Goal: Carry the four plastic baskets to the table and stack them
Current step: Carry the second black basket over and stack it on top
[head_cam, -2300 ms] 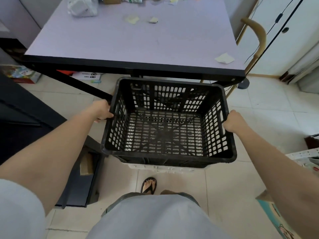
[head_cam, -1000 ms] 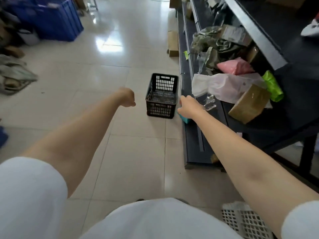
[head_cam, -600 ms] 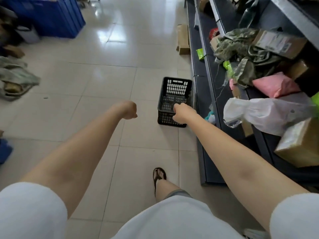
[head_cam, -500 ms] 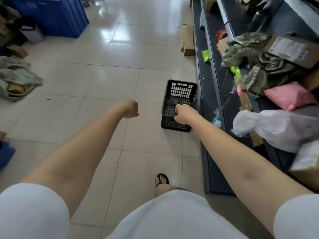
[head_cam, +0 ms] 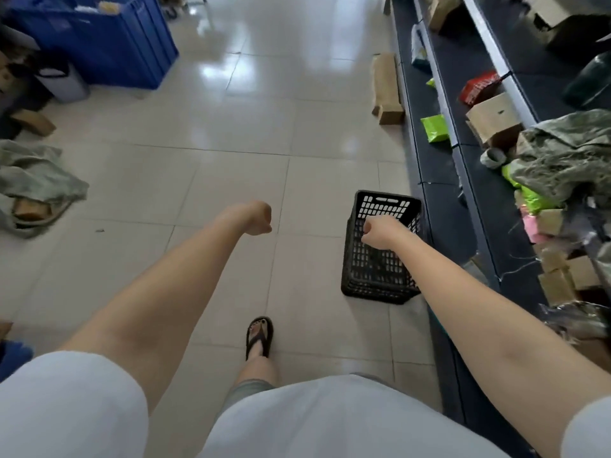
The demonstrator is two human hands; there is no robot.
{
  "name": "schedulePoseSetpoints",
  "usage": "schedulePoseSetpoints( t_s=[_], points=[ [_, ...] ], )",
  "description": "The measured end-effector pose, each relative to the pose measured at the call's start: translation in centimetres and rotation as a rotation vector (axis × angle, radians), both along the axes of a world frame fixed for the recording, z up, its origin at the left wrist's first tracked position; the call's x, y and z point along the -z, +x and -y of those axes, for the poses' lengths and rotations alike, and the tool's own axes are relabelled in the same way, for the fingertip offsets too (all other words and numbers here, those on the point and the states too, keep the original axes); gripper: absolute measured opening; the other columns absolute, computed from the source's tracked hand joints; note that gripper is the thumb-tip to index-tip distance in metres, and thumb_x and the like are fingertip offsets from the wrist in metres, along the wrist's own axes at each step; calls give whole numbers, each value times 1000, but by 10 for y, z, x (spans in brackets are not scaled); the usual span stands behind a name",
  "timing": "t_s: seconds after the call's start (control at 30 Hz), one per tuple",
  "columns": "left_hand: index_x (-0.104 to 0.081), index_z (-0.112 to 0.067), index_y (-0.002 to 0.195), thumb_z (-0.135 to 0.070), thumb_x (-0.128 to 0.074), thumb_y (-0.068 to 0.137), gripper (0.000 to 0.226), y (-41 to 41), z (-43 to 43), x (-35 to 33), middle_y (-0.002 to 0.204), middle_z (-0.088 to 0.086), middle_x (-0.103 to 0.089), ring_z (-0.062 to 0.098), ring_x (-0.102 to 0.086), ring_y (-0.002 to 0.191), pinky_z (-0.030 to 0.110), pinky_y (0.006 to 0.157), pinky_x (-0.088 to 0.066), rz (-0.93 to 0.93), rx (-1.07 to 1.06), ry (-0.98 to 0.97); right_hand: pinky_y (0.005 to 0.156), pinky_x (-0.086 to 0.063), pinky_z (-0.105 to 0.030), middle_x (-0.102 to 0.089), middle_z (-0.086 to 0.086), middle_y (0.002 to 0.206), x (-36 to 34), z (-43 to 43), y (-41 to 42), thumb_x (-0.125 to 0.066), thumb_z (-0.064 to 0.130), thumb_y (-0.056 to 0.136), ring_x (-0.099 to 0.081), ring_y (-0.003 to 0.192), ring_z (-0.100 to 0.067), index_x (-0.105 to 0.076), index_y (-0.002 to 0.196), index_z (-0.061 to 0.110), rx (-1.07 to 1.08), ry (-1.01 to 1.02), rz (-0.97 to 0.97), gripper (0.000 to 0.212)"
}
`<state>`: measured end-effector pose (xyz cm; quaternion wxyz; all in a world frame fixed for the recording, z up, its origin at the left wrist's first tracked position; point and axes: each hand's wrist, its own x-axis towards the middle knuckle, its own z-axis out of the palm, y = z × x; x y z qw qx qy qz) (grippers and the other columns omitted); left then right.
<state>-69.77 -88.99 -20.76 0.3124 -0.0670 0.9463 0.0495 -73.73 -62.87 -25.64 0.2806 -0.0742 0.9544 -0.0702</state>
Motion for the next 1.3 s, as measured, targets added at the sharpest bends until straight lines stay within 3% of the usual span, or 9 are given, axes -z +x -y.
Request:
schedulePoseSetpoints(
  t_s=[0.07,0.13,0.23,0.33,0.53,0.87,1.13,1.3],
  points=[
    [-60,-4,108,-23,-51,96,24,-46,17,4,112,9,-54,29,-55,97,34,85,-46,-5,96,-4,93,-48,-34,-62,-13,123,1,13,-32,-52,23,87,-56,113,-31,-62,117,10,84,-23,2,35],
    [-55,-7,97,-24,-51,96,17,-88,25,4,108,12,-55,26,-51,92,34,82,-44,14,206,1,93,-46,-32,-61,-12,125,-5,19,-54,-53,23,89,-55,116,-31,-61,120,9,185,-21,48,35],
    [-61,-1,115,-24,-51,96,31,-156,28,8,125,14,-58,32,-57,112,40,95,-48,11,335,13,92,-44,-34,-59,-13,126,-6,17,-91,-54,25,90,-54,116,-31,-60,120,10,375,-30,48,34],
    [-62,-4,119,-23,-52,96,32,-217,17,16,126,15,-58,33,-55,119,42,99,-48,27,465,39,92,-46,-36,-60,-11,124,-3,8,-120,-56,25,89,-55,113,-30,-60,117,12,505,-48,33,31],
    [-64,-5,118,-23,-51,95,31,-327,-49,34,121,13,-63,30,-58,115,38,94,-49,16,735,64,90,-49,-37,-61,-11,120,36,-24,-173,-58,22,86,-58,107,-31,-60,105,18,738,-16,92,19],
    [-58,-11,124,-26,-49,94,35,-463,-144,48,123,12,-60,31,-56,117,39,91,-48,70,1142,-49,96,-48,-39,-59,-12,124,62,-55,-238,-56,25,86,-56,113,-33,-61,111,19,1149,-102,121,26],
    [-53,-17,127,-27,-46,95,34,-550,-231,117,126,8,-59,28,-57,115,35,83,-46,101,1521,-73,93,-47,-36,-61,-17,123,121,-81,-274,-58,21,86,-57,114,-35,-62,114,10,1512,-94,108,31],
    [-52,-17,127,-26,-47,94,35,-582,-270,180,128,8,-58,29,-57,116,37,88,-47,186,1580,-81,91,-51,-41,-62,-18,118,187,-68,-273,-55,20,84,-59,108,-36,-62,111,9,1704,-166,212,30]
  ],
)
